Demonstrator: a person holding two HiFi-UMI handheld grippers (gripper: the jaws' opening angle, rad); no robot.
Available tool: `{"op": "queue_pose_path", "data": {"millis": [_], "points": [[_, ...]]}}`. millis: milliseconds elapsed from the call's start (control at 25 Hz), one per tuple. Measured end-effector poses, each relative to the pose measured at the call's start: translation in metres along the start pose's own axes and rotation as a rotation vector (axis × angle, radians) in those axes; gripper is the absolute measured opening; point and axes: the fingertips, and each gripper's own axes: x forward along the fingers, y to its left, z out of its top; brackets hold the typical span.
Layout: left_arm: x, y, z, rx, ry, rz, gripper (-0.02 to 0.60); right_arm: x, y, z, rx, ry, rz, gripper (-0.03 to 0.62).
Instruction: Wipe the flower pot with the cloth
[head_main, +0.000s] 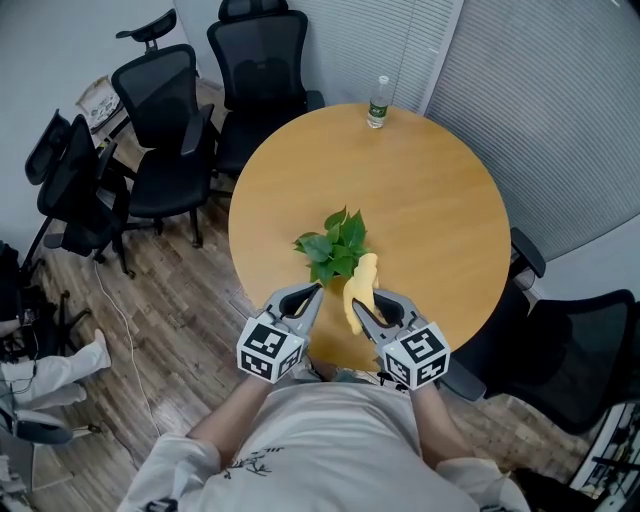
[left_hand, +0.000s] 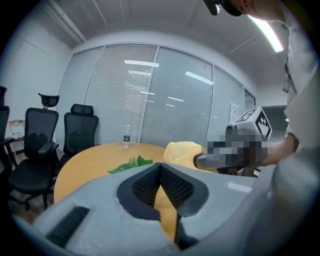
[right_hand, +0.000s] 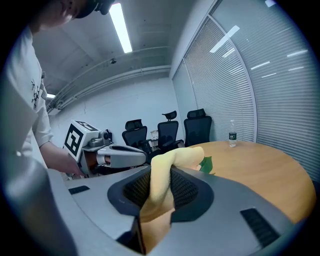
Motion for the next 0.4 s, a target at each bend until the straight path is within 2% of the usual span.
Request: {"op": "queue_pose_path", "data": {"millis": [400], "points": [[0.01,-0.008,0.009,0.011,-0.002,-0.006,0.011,-0.005,-0.007,0.008,-0.016,-0.01,0.012,0.094]]}}
